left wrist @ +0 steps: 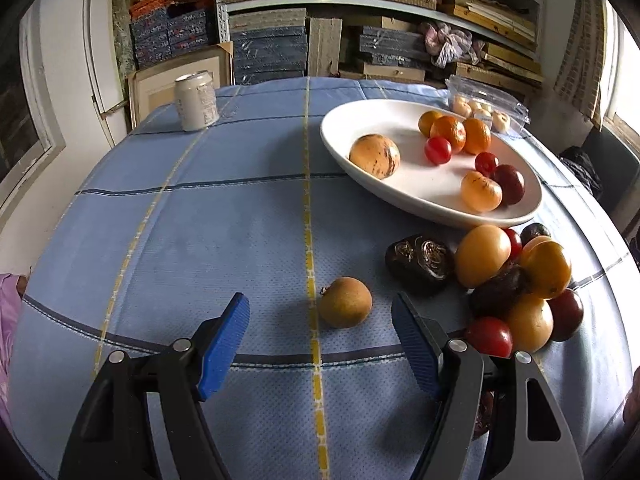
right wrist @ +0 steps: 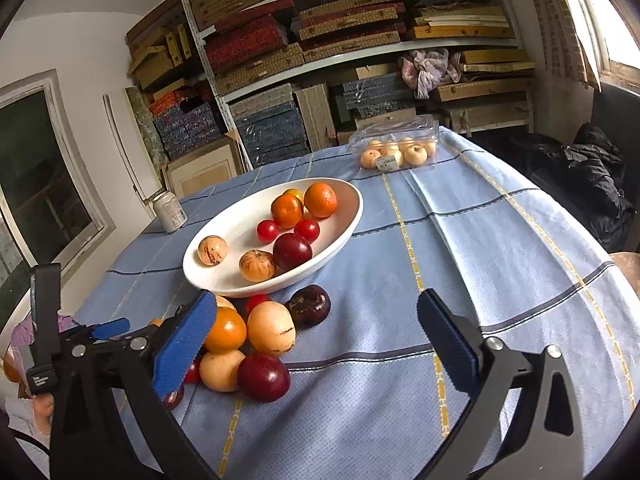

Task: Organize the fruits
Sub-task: 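Withdraw both open grippers from the plate toward the fruit pile, then grasp a small brown kiwi with the left gripper while the right gripper grasps a dark red plum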

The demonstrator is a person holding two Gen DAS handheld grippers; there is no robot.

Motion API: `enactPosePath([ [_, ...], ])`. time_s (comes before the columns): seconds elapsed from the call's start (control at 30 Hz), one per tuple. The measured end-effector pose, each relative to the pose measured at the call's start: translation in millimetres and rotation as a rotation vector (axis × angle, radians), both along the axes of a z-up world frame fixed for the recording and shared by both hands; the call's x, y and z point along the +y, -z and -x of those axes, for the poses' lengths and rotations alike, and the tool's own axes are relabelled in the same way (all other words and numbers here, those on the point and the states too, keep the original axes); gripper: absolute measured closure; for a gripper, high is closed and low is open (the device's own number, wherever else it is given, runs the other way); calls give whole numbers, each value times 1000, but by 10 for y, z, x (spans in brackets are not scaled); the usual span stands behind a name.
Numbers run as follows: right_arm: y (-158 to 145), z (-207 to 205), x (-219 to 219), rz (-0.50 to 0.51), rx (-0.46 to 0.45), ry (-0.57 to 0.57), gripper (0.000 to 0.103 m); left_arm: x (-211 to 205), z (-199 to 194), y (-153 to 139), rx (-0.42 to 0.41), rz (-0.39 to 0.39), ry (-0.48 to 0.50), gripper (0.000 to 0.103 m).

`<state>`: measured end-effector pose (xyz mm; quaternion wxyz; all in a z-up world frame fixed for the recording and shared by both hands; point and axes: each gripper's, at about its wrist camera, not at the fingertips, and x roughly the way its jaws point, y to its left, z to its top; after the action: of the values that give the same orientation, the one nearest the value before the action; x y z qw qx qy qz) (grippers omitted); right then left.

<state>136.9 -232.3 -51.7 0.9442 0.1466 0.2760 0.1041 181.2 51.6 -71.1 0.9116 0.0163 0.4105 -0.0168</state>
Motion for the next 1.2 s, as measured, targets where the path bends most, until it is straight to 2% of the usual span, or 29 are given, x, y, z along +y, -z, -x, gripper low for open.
enactPosePath([
  [0.17,23,-24,11,0,17,-7,5,-10,-26,15,-5,3,7,31],
  [0.4,26,-29,22,1,21,-10,5,-28,-75,72,27,28,38,51],
  [0.63,37,-33,49,7,25,-17,5,-66,-55,63,20,48,70,55],
  [0.77,37,-31,54,10,27,-21,5,-89,-78,85,31,58,91,70],
  [1.07,39,-31,81,14,33,-38,5,-94,-93,106,37,54,91,74],
  [1.2,36,7,213,73,31,-97,5,-40,-81,80,26,38,63,74],
])
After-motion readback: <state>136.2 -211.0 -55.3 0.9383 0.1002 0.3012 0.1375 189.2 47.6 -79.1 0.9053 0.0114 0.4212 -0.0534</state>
